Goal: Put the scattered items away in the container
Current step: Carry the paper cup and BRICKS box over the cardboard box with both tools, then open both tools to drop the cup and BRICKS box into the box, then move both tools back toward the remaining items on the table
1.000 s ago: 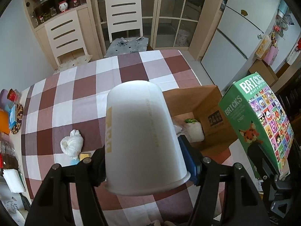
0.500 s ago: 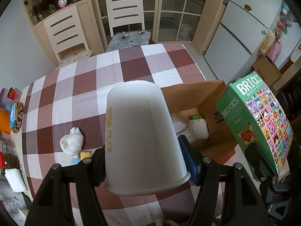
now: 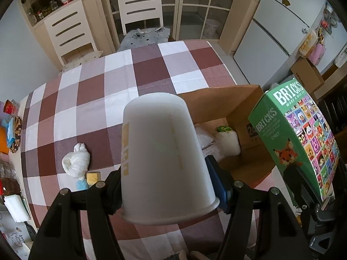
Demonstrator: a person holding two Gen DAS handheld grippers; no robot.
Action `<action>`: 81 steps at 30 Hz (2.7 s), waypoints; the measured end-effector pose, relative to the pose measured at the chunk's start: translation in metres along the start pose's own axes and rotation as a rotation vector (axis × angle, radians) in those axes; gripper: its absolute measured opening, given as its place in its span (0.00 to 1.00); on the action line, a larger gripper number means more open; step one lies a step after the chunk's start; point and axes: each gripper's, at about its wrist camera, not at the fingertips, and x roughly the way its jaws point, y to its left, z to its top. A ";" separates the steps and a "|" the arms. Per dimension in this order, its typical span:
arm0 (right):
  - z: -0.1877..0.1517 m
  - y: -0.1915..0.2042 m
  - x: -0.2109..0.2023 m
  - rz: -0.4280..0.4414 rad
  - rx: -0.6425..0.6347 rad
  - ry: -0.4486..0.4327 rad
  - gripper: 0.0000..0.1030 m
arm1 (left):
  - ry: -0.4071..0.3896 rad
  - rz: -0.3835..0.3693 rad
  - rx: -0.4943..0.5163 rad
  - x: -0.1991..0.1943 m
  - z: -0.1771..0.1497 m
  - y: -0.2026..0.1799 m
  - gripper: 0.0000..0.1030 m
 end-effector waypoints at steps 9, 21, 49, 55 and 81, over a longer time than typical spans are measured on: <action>0.000 -0.003 0.007 0.006 0.003 0.015 0.81 | 0.026 -0.004 -0.010 0.008 0.002 0.000 0.65; -0.003 -0.005 0.013 0.006 0.003 0.036 0.81 | 0.041 -0.003 -0.004 0.015 0.006 -0.002 0.65; 0.002 0.002 0.013 -0.023 -0.009 -0.038 1.00 | 0.106 0.083 0.000 0.028 0.022 0.001 1.00; 0.001 0.000 0.010 -0.015 -0.006 -0.037 1.00 | 0.105 0.086 0.005 0.023 0.023 -0.002 1.00; -0.010 0.007 -0.017 -0.015 0.001 -0.019 1.00 | 0.070 0.101 0.015 -0.009 -0.003 -0.002 1.00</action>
